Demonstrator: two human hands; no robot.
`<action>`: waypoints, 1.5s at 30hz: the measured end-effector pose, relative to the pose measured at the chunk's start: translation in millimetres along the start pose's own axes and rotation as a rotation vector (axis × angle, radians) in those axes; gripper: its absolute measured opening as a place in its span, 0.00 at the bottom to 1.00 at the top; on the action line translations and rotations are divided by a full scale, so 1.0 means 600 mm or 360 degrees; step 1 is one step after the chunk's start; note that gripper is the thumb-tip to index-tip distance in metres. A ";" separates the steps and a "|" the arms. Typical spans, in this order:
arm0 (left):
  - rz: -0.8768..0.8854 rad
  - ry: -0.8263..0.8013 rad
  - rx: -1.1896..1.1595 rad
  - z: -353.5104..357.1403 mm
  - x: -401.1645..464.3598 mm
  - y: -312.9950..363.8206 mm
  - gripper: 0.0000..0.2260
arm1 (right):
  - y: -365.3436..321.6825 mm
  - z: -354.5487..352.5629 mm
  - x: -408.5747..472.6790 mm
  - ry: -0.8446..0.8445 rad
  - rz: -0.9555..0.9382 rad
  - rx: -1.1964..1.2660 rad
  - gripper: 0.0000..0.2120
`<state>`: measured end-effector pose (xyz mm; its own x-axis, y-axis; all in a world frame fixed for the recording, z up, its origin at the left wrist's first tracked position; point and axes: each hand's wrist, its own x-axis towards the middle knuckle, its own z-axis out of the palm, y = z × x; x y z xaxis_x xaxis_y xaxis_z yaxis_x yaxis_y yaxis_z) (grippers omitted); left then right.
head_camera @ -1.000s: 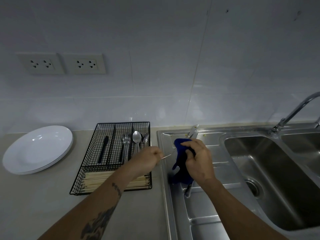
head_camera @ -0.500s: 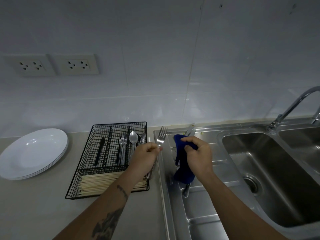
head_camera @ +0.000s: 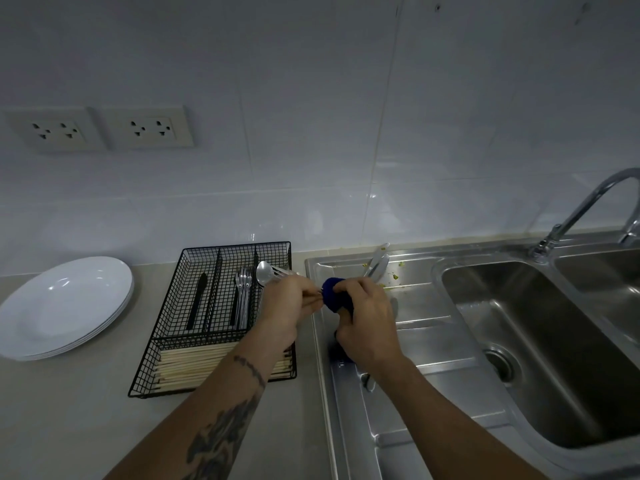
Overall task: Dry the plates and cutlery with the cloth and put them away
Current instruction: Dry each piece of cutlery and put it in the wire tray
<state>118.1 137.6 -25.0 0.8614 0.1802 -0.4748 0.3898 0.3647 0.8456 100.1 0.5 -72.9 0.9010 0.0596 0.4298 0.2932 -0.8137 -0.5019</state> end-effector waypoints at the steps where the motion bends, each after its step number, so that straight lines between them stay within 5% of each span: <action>1: -0.0028 -0.0027 -0.0018 -0.002 -0.001 0.002 0.04 | 0.005 0.000 0.003 0.0011 -0.0039 -0.0043 0.20; 9: -0.0069 -0.0231 0.0226 -0.031 0.000 0.017 0.05 | 0.047 -0.026 0.030 0.0023 -0.0149 -0.0178 0.17; 16: -0.0229 -0.0233 -0.0060 -0.015 -0.008 0.015 0.05 | 0.005 -0.022 0.013 -0.0010 -0.0419 -0.0203 0.22; 22: -0.0245 -0.0379 0.0141 -0.030 -0.016 0.009 0.06 | 0.041 -0.022 0.023 0.0059 -0.0381 -0.0271 0.11; 24: 0.0067 -0.0405 0.0589 -0.040 -0.015 0.009 0.05 | 0.052 -0.027 0.026 0.0028 -0.0350 -0.0318 0.10; 27: 0.0931 -0.0357 0.1629 -0.050 -0.010 0.011 0.04 | 0.060 -0.039 0.034 0.0008 -0.0314 -0.0372 0.11; 30: 0.1272 -0.0238 0.1719 -0.038 -0.011 0.010 0.07 | 0.039 -0.038 0.038 0.0031 -0.0416 -0.0313 0.15; 36: 0.0696 -0.0013 0.1220 -0.037 -0.004 0.012 0.08 | 0.076 -0.028 0.021 0.0042 -0.0471 -0.0229 0.24; 45: 0.0068 -0.0151 0.0574 -0.016 -0.005 0.016 0.08 | 0.034 -0.032 0.020 0.0102 -0.0550 -0.0240 0.24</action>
<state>116.3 149.5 -17.7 0.8991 0.0966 -0.4269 0.4280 0.0101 0.9037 110.9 -26.6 -63.2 0.7339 0.3132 0.6027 0.5218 -0.8280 -0.2052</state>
